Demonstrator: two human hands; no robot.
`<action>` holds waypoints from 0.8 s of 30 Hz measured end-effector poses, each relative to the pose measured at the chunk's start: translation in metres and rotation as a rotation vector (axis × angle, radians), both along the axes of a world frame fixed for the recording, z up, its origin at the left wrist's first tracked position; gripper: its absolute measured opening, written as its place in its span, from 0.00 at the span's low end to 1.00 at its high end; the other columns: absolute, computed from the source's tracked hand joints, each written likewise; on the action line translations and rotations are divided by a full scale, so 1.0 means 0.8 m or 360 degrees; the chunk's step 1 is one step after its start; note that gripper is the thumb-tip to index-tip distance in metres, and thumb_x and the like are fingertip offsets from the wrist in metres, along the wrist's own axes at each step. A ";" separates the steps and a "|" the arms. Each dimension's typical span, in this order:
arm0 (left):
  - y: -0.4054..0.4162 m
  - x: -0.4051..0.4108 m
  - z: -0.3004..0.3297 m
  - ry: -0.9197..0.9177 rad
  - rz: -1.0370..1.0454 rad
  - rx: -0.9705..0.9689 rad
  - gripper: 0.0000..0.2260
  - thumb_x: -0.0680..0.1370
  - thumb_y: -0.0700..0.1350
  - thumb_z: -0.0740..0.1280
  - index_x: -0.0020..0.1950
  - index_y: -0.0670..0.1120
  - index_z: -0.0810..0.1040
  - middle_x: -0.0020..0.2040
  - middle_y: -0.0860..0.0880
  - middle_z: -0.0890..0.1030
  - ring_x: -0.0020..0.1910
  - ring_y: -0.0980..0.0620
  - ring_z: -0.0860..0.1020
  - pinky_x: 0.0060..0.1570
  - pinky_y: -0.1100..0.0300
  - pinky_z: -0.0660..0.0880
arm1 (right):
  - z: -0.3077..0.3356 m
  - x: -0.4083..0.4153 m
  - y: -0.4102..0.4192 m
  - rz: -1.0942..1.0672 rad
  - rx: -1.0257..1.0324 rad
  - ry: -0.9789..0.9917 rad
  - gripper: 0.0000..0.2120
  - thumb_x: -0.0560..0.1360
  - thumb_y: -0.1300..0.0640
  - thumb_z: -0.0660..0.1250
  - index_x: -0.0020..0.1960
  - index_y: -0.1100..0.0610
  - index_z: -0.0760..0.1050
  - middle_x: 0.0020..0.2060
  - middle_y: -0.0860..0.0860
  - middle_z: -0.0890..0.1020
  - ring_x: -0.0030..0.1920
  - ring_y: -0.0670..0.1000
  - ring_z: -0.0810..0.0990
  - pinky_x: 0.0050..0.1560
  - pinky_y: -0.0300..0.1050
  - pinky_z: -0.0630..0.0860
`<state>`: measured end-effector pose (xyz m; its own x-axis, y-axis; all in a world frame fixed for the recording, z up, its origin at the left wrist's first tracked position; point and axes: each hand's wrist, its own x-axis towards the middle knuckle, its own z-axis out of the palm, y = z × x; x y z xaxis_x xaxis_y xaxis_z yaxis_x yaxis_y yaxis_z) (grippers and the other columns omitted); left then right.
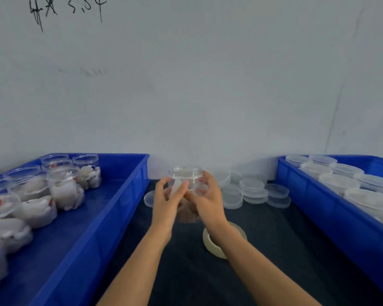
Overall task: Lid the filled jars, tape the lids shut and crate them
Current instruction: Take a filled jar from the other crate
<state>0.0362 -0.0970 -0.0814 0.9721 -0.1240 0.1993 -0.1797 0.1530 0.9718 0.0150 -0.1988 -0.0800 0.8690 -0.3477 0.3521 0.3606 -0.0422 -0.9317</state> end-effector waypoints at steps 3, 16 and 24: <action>0.000 -0.009 -0.029 -0.0036 -0.0078 0.0034 0.34 0.68 0.62 0.67 0.72 0.63 0.62 0.61 0.60 0.70 0.49 0.69 0.71 0.40 0.71 0.70 | -0.023 -0.007 -0.009 0.0030 0.0064 0.0072 0.33 0.73 0.64 0.72 0.71 0.49 0.62 0.54 0.40 0.73 0.50 0.37 0.79 0.39 0.30 0.76; -0.003 0.005 -0.106 -0.0222 -0.0010 0.0306 0.50 0.59 0.40 0.83 0.70 0.66 0.59 0.58 0.65 0.75 0.54 0.63 0.78 0.51 0.59 0.78 | -0.057 0.004 -0.024 0.0229 -0.0042 0.0213 0.30 0.77 0.55 0.68 0.73 0.48 0.57 0.62 0.50 0.70 0.61 0.47 0.74 0.52 0.34 0.75; -0.007 0.007 -0.113 -0.0200 0.0160 0.0324 0.38 0.59 0.42 0.84 0.57 0.53 0.61 0.52 0.61 0.72 0.49 0.63 0.76 0.42 0.69 0.71 | -0.064 0.067 -0.122 -0.0402 -0.0539 0.0428 0.20 0.78 0.55 0.66 0.67 0.55 0.65 0.63 0.57 0.70 0.65 0.57 0.70 0.64 0.49 0.69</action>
